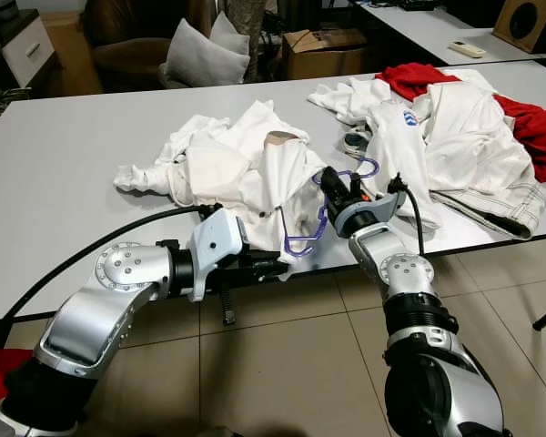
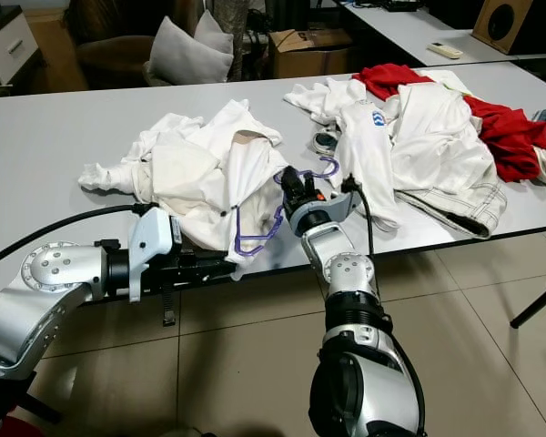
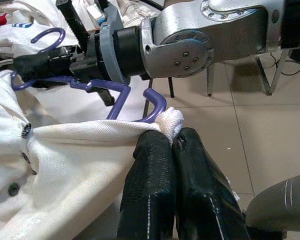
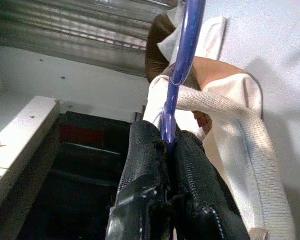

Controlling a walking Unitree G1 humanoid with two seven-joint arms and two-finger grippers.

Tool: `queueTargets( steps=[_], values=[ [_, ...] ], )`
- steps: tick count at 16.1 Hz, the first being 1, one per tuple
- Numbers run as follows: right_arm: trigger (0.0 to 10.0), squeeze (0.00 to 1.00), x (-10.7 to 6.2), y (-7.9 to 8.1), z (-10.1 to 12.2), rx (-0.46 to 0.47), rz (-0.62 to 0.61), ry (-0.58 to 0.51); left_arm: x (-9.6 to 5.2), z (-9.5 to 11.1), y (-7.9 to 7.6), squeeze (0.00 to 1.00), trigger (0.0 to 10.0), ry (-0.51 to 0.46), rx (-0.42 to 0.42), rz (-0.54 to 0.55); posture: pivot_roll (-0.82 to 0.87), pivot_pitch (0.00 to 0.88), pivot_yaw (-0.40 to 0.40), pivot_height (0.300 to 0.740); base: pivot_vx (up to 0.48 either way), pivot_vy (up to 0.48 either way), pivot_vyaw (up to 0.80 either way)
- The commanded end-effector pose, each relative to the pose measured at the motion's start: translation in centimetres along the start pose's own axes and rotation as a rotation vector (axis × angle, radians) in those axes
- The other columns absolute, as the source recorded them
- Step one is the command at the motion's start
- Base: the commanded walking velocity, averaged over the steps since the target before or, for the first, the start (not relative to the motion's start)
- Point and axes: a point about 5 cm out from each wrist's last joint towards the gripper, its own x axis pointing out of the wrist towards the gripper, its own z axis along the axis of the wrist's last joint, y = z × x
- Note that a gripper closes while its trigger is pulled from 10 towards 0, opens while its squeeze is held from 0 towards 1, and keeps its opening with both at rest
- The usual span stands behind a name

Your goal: Hang hanger

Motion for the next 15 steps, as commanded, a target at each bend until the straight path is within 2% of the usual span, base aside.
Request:
queueTargets(
  steps=[1, 2, 5, 7, 8, 9, 10, 12, 15],
  values=[
    [10.0, 0.0, 0.4, 0.6, -0.4, -0.033, 0.015, 0.018, -0.4, 1.0, 0.8, 0.0, 0.0, -0.012, 0.056, 0.042, 0.04, 0.0, 0.052, 0.74, 0.0, 0.0, 0.0],
    [10.0, 0.0, 0.3, 0.4, -0.5, -0.04, 0.017, 0.031, -0.9, 0.7, 1.5, 0.0, 0.0, 0.019, 0.07, 0.072, 0.04, 0.0, 0.053, 0.74, 0.0, 0.0, 0.0],
    [10.0, 0.0, 0.0, 0.3, -0.1, 0.02, 0.039, 0.016, -1.5, 0.6, 2.6, 0.0, 0.0, 0.049, 0.085, 0.135, 0.03, 0.0, 0.055, 0.74, 0.0, 0.0, 0.0],
    [10.0, 0.0, 0.0, 0.0, 0.3, 0.036, 0.018, -0.006, -1.7, 1.0, 3.5, 0.0, 0.0, 0.022, 0.089, 0.187, 0.03, 0.0, 0.059, 0.74, 0.0, 0.0, 0.0],
    [10.0, 0.0, 0.0, -0.1, 0.5, 0.028, 0.0, -0.026, -1.6, 1.3, 3.4, 0.0, 0.0, 0.001, 0.083, 0.167, 0.03, 0.0, 0.059, 0.74, 0.0, 0.0, 0.0],
    [10.0, 0.0, 0.1, -0.2, 0.8, 0.044, -0.022, -0.052, -1.3, 1.7, 2.6, 0.0, 0.0, -0.028, 0.065, 0.092, 0.03, 0.0, 0.06, 0.74, 0.0, 0.0, 0.0],
    [10.0, 0.0, 0.3, 0.2, 1.1, 0.115, 0.002, -0.071, -0.8, 1.3, 1.5, 0.0, 0.0, -0.003, 0.054, 0.01, 0.03, 0.0, 0.061, 0.74, 0.0, 0.0, 0.0],
    [10.0, 0.0, 0.4, 0.7, 1.5, 0.16, 0.032, -0.092, -0.5, 0.2, 0.4, 0.0, 0.0, 0.06, 0.076, -0.056, 0.03, 0.0, 0.06, 0.74, 0.0, 0.0, 0.0],
    [10.0, 0.0, 0.5, 0.6, 1.6, 0.159, 0.014, -0.095, 0.0, 0.8, -0.3, 0.0, 0.0, 0.019, 0.058, -0.095, 0.03, 0.0, 0.054, 0.74, 0.0, 0.0, 0.0]
  ],
)
